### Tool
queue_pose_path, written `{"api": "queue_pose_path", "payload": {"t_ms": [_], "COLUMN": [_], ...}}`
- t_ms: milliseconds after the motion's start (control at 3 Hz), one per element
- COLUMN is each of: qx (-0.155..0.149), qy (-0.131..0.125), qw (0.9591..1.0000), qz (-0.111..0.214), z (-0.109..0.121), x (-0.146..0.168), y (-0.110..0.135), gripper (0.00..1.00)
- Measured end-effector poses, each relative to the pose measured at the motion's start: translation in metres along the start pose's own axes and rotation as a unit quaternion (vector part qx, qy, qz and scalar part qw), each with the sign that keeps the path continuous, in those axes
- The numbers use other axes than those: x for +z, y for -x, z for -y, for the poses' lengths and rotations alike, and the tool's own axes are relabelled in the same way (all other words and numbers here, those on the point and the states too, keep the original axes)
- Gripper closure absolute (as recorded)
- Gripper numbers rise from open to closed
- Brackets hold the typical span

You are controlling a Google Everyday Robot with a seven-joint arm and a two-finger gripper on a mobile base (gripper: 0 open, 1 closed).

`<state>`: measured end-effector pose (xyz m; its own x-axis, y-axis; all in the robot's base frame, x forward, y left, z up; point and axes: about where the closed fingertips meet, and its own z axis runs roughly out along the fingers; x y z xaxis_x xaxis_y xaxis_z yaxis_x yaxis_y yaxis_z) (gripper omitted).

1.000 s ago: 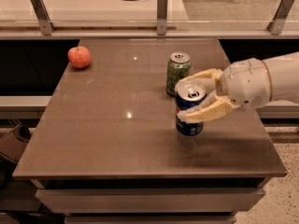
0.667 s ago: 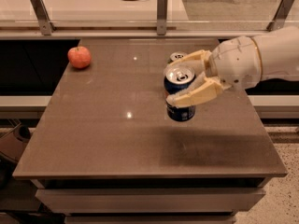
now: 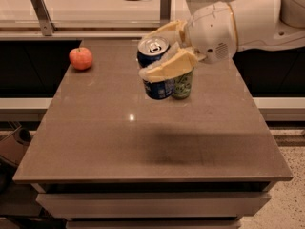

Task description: Move pepsi can near apple

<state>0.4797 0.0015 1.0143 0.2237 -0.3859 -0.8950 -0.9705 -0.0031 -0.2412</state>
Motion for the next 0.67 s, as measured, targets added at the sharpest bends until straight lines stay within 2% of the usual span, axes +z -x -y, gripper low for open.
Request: {"api": "queue_pose_path", "payload": {"t_ms": [333, 667], "qx": [-0.010, -0.011], "qy": [-0.025, -0.063], "qw": [0.9996, 0.9978], "qz": [0.006, 0.020], "z": [0.024, 0.059], "x": [0.014, 0.010], "y": [0.024, 0.036], "gripper": [1.00, 1.00]}}
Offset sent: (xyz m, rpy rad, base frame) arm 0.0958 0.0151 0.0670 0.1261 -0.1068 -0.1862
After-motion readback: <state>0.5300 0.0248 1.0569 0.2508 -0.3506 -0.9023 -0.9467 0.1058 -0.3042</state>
